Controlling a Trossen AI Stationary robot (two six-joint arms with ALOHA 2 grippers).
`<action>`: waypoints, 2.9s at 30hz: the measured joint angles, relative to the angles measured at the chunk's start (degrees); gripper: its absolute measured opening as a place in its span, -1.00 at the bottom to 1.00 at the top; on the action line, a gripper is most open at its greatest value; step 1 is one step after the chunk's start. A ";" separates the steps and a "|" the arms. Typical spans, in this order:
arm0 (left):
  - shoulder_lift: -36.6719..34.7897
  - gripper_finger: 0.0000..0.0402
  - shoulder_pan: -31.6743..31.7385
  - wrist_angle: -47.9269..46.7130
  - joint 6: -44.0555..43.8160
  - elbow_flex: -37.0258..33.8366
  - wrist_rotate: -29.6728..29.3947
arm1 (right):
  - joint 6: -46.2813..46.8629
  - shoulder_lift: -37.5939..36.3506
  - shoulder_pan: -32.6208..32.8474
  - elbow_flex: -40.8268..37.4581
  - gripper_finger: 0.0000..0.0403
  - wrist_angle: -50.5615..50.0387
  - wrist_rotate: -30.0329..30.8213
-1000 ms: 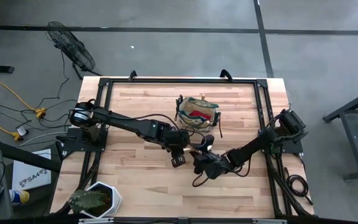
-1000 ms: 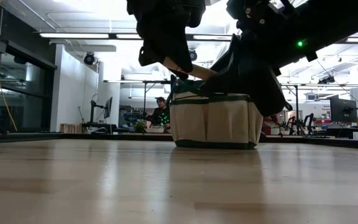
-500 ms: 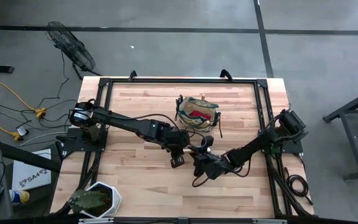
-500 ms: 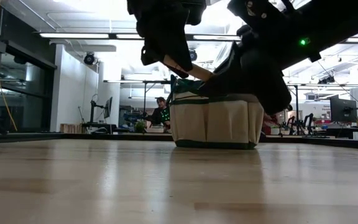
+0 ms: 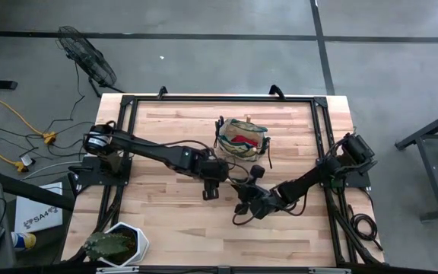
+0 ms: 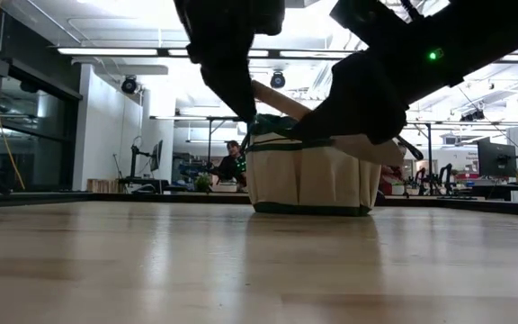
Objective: Pick & Place Garden tools in Gardening bag
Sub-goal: Put the brown trowel into the gardening bag
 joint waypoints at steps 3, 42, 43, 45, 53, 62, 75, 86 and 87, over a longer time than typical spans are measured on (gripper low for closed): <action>-1.59 -0.22 0.00 -4.78 0.01 -0.02 -3.91 | 3.74 0.00 0.02 -0.02 -0.73 -2.30 -0.25; -7.27 -0.35 0.00 45.68 21.57 -11.02 8.01 | -16.50 -16.04 3.67 -32.87 -0.73 66.78 -19.71; -7.27 -0.35 0.00 46.69 21.58 -11.02 8.18 | -16.74 -16.02 3.69 -32.87 -0.73 66.77 -19.69; -7.27 -0.35 0.00 48.45 21.58 -11.02 8.46 | -17.50 -16.02 3.69 -32.87 -0.73 67.23 -19.79; -7.25 -0.35 0.00 55.44 21.66 -11.02 10.53 | -20.87 -15.99 1.75 -32.73 -0.73 70.82 -25.20; -7.25 -0.35 0.00 61.25 23.23 -10.99 11.89 | -21.08 -15.98 -4.19 -29.60 -0.73 70.31 -34.02; -7.25 -0.34 0.00 63.60 23.38 -10.97 12.01 | -20.65 -15.98 -7.63 -28.28 -0.73 68.49 -38.24; -7.23 -0.53 0.04 64.63 23.98 -10.97 12.92 | -20.71 -15.98 -7.61 -28.28 -0.73 68.48 -38.31; -7.23 -0.59 0.04 64.63 24.03 -10.97 12.97 | -20.71 -15.98 -7.61 -28.28 -0.73 68.47 -38.30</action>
